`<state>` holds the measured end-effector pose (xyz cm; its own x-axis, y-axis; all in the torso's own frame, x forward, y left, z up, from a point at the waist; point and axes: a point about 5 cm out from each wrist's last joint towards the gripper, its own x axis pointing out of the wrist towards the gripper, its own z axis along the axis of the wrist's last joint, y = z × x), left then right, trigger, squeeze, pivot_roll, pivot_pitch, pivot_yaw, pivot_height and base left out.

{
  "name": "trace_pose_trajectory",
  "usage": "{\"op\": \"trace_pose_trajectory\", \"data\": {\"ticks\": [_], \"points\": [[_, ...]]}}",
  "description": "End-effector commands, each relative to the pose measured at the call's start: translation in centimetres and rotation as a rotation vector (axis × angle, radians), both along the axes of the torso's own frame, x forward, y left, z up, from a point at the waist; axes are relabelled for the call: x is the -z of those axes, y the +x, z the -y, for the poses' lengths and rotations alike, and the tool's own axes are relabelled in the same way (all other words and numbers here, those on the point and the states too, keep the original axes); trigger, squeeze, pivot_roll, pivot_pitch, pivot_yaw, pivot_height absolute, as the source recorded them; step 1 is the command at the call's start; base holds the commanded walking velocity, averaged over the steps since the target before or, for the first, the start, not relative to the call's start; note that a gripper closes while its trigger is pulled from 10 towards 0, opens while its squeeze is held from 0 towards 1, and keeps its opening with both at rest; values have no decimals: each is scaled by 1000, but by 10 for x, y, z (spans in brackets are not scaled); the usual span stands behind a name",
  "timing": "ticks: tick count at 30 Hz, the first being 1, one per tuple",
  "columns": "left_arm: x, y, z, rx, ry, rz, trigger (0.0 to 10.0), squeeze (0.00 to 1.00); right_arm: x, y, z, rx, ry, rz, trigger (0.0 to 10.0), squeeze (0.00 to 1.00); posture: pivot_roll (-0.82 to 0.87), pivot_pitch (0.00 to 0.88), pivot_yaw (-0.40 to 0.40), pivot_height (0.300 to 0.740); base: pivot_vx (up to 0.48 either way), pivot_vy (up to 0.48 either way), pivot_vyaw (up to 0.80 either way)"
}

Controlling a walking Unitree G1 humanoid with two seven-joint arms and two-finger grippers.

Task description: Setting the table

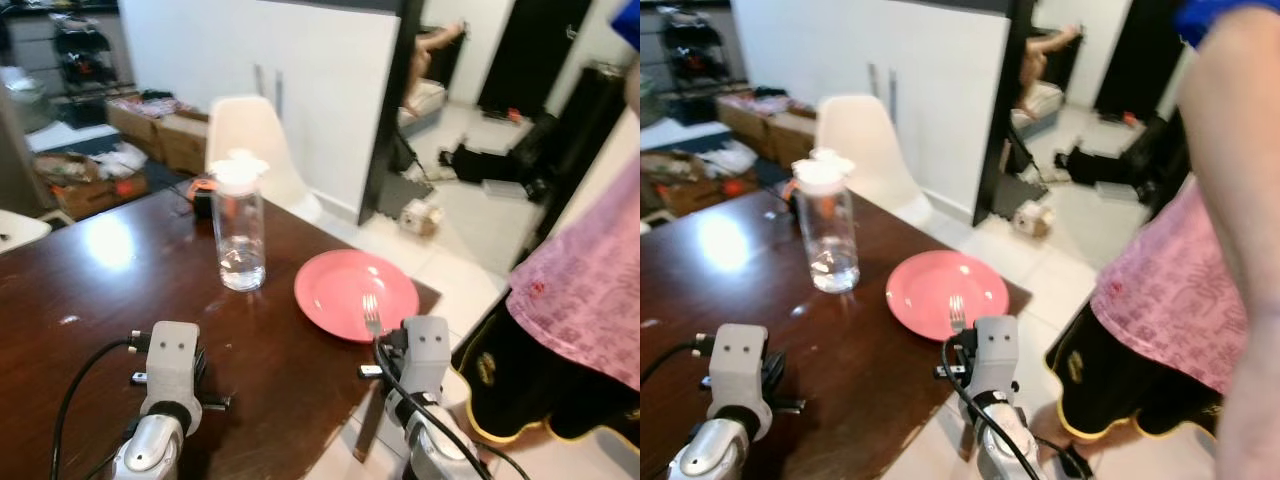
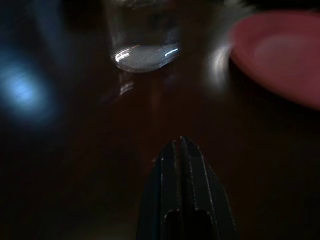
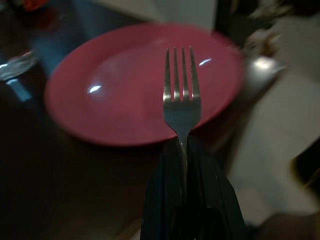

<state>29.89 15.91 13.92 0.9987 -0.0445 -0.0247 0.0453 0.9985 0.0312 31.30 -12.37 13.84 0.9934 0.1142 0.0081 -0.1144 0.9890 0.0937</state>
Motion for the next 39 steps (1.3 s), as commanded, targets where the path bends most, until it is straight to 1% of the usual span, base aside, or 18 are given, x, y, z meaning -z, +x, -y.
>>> {"op": "trace_pose_trajectory", "data": {"ticks": [1, 39], "points": [[9, -4, -6, -23, 10, -35, 10000, 0, 3, -2, -4, -9, 11, -9, 10000, 0, 35, 110, 32, 740, 0, 0, -800], [9, -3, -4, -14, 8, -36, 10000, 0, 4, -3, -5, -10, 10, -14, 10000, 0, 34, 118, 33, 740, 0, 0, -800]]}}
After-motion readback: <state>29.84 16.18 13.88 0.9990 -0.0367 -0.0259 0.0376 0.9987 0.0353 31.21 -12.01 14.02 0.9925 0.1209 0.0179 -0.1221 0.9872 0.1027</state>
